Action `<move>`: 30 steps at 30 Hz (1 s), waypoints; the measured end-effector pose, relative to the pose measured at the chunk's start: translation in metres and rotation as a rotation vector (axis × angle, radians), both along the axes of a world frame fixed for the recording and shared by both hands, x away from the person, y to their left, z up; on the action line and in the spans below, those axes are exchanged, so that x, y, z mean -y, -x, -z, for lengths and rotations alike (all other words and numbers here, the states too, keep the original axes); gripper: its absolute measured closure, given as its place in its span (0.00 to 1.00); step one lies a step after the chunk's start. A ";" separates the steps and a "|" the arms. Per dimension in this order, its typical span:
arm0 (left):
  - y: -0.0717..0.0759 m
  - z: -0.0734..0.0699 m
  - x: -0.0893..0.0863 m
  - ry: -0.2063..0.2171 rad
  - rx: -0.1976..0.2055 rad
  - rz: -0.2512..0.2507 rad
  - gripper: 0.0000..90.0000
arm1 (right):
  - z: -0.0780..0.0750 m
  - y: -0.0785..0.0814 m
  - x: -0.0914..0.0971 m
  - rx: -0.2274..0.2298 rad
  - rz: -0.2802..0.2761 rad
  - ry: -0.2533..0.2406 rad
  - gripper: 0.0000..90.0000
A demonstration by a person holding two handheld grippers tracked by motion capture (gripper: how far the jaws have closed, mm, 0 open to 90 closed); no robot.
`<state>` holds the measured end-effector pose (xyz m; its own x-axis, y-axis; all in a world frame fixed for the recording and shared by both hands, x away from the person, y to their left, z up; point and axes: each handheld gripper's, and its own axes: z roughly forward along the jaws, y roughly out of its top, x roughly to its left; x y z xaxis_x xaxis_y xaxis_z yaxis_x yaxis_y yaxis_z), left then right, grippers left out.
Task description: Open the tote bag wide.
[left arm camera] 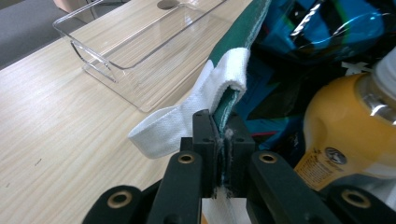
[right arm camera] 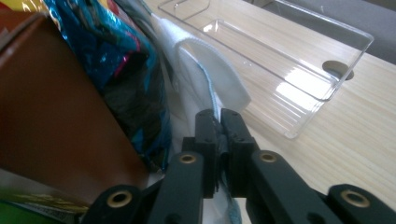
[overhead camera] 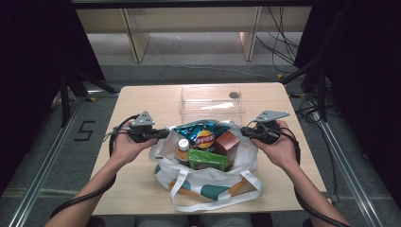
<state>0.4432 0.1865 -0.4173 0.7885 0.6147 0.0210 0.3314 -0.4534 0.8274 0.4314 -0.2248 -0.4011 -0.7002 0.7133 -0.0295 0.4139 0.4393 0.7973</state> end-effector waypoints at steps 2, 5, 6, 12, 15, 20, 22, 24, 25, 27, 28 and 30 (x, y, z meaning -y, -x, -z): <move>-0.003 0.003 0.001 0.013 -0.013 -0.010 0.95 | 0.003 0.001 -0.001 -0.020 0.024 -0.018 0.98; -0.007 0.007 0.003 0.010 -0.016 -0.023 0.95 | 0.009 -0.004 0.001 -0.026 0.033 -0.009 0.98; -0.008 0.012 0.006 0.024 -0.025 -0.052 0.95 | 0.013 -0.007 0.000 -0.026 0.049 -0.006 0.98; -0.019 0.027 0.008 0.016 -0.061 -0.079 0.95 | 0.023 -0.014 -0.001 -0.030 0.058 0.017 0.98; -0.023 0.035 0.008 0.001 -0.083 -0.085 0.95 | 0.027 -0.016 -0.003 -0.032 0.052 0.028 0.98; -0.025 0.038 0.009 0.001 -0.078 -0.097 0.95 | 0.034 -0.016 -0.005 -0.008 0.058 0.040 0.98; -0.025 0.040 0.009 0.005 -0.083 -0.099 0.95 | 0.037 -0.016 -0.005 -0.033 0.072 0.036 0.98; -0.026 0.041 0.008 0.001 -0.083 -0.095 0.96 | 0.041 -0.019 -0.003 -0.031 0.055 0.051 0.98; -0.026 0.041 0.007 0.005 -0.088 -0.091 0.96 | 0.042 -0.019 -0.004 -0.029 0.067 0.040 0.98; -0.025 0.041 0.008 -0.001 -0.080 -0.091 0.96 | 0.042 -0.020 -0.003 -0.031 0.056 0.047 0.98; -0.025 0.041 0.008 -0.001 -0.080 -0.091 0.96 | 0.042 -0.020 -0.003 -0.031 0.056 0.047 0.98; -0.025 0.042 0.008 -0.001 -0.076 -0.090 0.96 | 0.042 -0.018 -0.003 -0.055 0.067 0.049 0.98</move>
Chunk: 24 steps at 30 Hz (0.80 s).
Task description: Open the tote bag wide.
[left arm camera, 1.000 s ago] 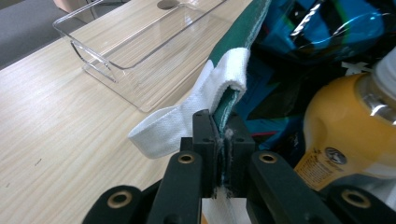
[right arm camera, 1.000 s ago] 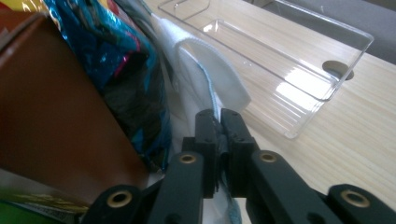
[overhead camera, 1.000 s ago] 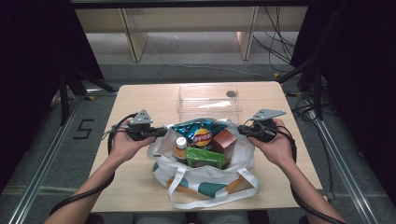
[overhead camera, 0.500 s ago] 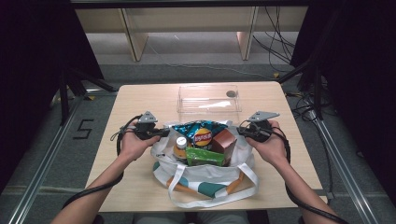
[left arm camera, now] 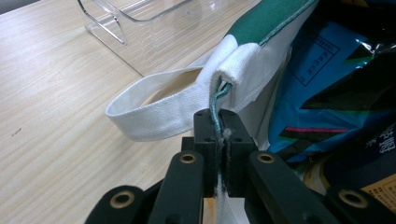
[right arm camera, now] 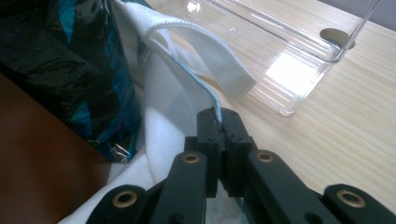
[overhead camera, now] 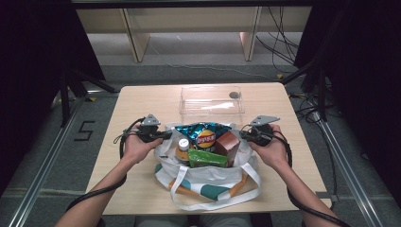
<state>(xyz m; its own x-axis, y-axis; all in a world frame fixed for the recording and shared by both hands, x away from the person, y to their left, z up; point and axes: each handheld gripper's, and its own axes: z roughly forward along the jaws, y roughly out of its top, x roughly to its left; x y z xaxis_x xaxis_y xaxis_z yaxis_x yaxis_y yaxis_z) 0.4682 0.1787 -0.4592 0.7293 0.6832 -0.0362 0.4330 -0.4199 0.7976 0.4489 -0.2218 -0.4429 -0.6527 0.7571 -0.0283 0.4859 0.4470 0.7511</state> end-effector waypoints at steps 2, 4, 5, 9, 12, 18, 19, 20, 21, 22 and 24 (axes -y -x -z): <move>0.000 0.000 0.000 0.005 -0.003 0.000 0.96 | 0.002 -0.001 0.000 0.012 -0.007 0.010 0.98; 0.000 0.000 -0.001 0.007 -0.008 -0.003 0.96 | 0.003 -0.002 0.000 0.009 -0.014 0.015 0.98; 0.002 -0.001 -0.001 0.012 -0.003 0.002 0.96 | 0.003 -0.001 -0.001 0.006 -0.011 0.011 0.97; 0.003 -0.004 -0.004 0.021 -0.006 -0.006 0.91 | 0.001 0.001 0.001 -0.011 0.012 0.000 0.92; 0.008 -0.005 -0.010 0.029 0.010 -0.017 0.76 | 0.001 0.000 0.005 -0.006 0.025 -0.034 0.81; 0.020 -0.023 -0.018 0.122 0.110 -0.079 0.50 | -0.019 0.004 0.013 0.047 0.047 -0.138 0.66; 0.025 -0.028 -0.020 0.150 0.143 -0.104 0.43 | -0.028 0.006 0.012 0.062 0.068 -0.178 0.62; 0.025 -0.028 -0.020 0.150 0.143 -0.104 0.40 | -0.028 0.006 0.012 0.062 0.068 -0.178 0.62; 0.027 -0.028 -0.021 0.163 0.155 -0.120 0.40 | -0.033 0.006 0.012 0.074 0.068 -0.202 0.61; 0.028 -0.028 -0.021 0.165 0.160 -0.129 0.39 | -0.039 0.006 0.013 0.074 0.072 -0.211 0.60; 0.028 -0.026 -0.023 0.171 0.170 -0.154 0.37 | -0.045 0.008 0.012 0.083 0.084 -0.234 0.59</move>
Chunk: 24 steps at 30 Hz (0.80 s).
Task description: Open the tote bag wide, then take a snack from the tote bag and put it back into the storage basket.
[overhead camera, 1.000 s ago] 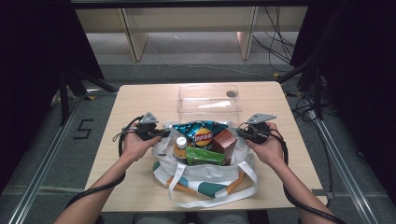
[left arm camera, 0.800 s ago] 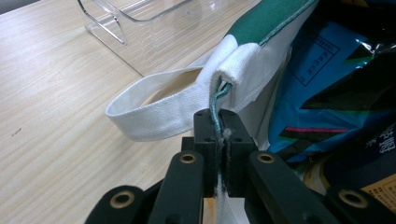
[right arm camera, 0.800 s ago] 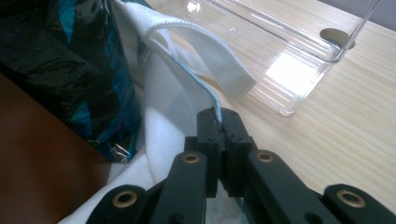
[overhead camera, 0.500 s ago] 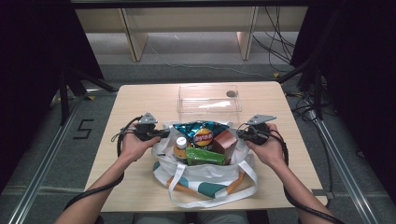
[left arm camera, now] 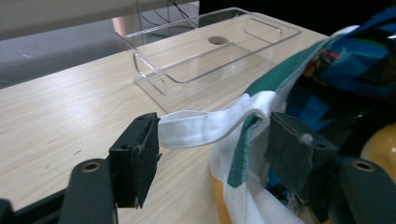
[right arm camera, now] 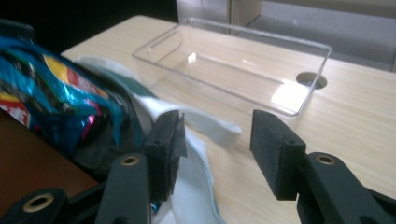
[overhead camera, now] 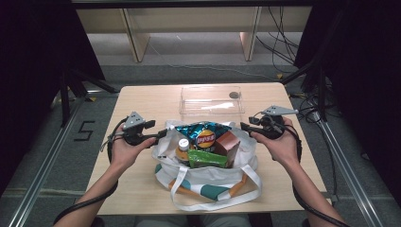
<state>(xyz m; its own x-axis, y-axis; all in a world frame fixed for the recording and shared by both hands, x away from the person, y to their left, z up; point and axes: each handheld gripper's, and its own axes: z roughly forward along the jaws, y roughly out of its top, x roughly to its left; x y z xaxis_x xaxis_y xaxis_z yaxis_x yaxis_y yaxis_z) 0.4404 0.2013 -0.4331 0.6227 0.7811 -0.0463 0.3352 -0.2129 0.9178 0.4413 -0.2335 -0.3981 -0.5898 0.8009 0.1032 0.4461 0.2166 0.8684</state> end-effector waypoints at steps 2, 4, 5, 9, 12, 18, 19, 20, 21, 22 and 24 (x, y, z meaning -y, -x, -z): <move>0.000 0.001 -0.001 0.007 0.002 -0.011 0.35 | -0.005 -0.001 0.003 0.011 -0.001 -0.011 0.58; 0.000 0.001 -0.003 0.019 0.008 -0.032 0.34 | -0.005 -0.001 0.005 0.008 0.018 -0.017 0.58; 0.000 0.001 -0.003 0.019 0.008 -0.032 0.34 | -0.005 -0.001 0.005 0.008 0.018 -0.017 0.58; 0.000 -0.001 -0.006 0.033 0.016 -0.040 0.34 | -0.005 -0.001 0.010 0.015 0.044 -0.037 0.58; 0.000 -0.001 -0.005 0.022 0.013 -0.044 0.33 | -0.005 -0.001 0.011 0.012 0.038 -0.037 0.58; 0.000 -0.002 -0.004 0.041 0.011 -0.042 0.33 | -0.009 0.002 0.014 0.034 0.011 -0.029 0.58; 0.000 -0.003 -0.005 0.044 0.015 -0.040 0.34 | -0.011 0.003 0.010 0.019 0.025 -0.061 0.57; -0.001 -0.004 -0.005 0.039 0.021 -0.040 0.36 | -0.013 0.004 0.010 0.022 0.016 -0.049 0.57; 0.000 -0.005 -0.006 0.049 0.012 -0.056 0.37 | -0.013 0.005 0.007 0.025 0.018 -0.054 0.57; 0.000 -0.005 -0.006 0.049 0.012 -0.056 0.37 | -0.013 0.005 0.007 0.025 0.018 -0.054 0.57; -0.002 -0.006 -0.007 0.065 0.000 -0.065 0.37 | -0.016 0.005 0.004 0.054 -0.005 -0.014 0.57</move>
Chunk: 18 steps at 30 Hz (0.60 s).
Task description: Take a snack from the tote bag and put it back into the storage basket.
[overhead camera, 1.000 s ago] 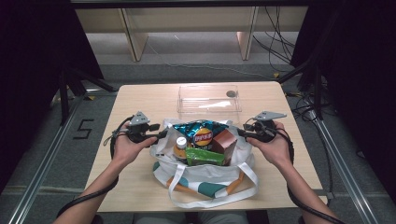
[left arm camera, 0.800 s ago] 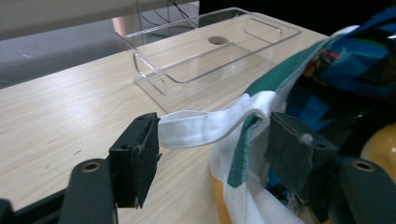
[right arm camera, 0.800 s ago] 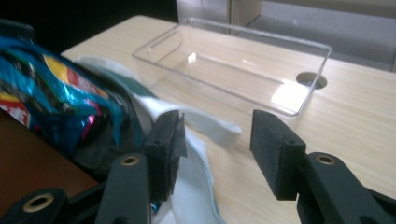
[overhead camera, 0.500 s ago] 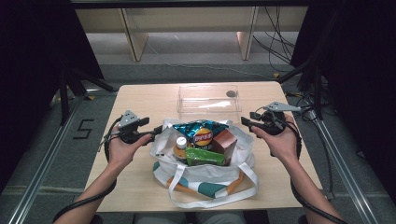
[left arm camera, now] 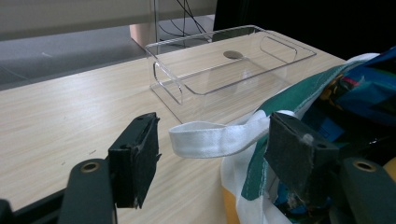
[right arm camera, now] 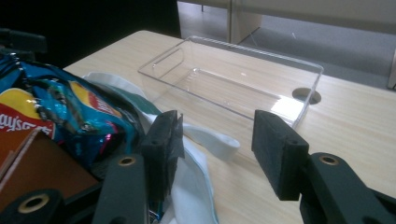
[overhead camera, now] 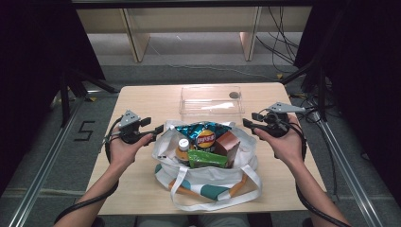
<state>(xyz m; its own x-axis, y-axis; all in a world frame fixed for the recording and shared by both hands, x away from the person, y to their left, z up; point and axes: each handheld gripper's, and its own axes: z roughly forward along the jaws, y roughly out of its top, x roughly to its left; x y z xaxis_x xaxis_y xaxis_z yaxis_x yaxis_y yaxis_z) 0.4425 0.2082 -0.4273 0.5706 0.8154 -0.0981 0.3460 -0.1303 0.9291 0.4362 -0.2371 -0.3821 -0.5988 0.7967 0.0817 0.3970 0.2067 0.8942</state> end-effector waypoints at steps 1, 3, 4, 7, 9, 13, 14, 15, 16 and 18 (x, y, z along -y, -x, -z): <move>0.000 0.000 0.000 -0.003 0.004 -0.004 0.37 | -0.003 0.001 -0.002 -0.012 -0.013 0.014 0.57; 0.001 0.000 0.000 -0.005 -0.013 -0.005 0.37 | -0.006 0.002 -0.009 0.001 -0.031 -0.007 0.57; 0.001 0.000 0.000 -0.002 -0.016 -0.003 0.37 | -0.006 0.002 -0.009 0.001 -0.031 -0.007 0.57; 0.003 -0.002 -0.001 -0.014 -0.012 0.000 0.37 | -0.014 0.008 -0.016 0.064 -0.045 0.019 0.59; 0.003 -0.002 -0.002 -0.018 -0.005 0.001 0.37 | -0.017 0.009 -0.015 0.079 -0.055 0.019 0.59; 0.005 -0.003 -0.005 -0.018 0.012 -0.008 0.38 | -0.021 0.014 -0.021 0.072 -0.089 -0.049 0.59; 0.005 -0.003 -0.007 -0.029 0.023 -0.003 0.38 | -0.023 0.015 -0.023 0.048 -0.105 -0.042 0.59; 0.006 -0.003 -0.008 -0.022 0.020 -0.007 0.38 | -0.025 0.014 -0.027 0.058 -0.141 -0.037 0.59; 0.006 -0.003 -0.008 -0.022 0.020 -0.007 0.38 | -0.025 0.014 -0.027 0.058 -0.141 -0.037 0.59; 0.006 -0.002 -0.010 -0.031 0.025 -0.006 0.38 | -0.025 0.014 -0.034 0.053 -0.154 -0.057 0.59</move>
<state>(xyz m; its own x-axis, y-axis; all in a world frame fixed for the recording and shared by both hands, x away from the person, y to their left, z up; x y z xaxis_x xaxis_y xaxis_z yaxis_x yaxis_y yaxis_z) 0.4365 0.2181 -0.4251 0.5676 0.8212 -0.0585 0.3235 -0.1571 0.9331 0.4218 -0.2036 -0.3569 -0.7183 0.6900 0.0891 0.3161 0.2096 0.9253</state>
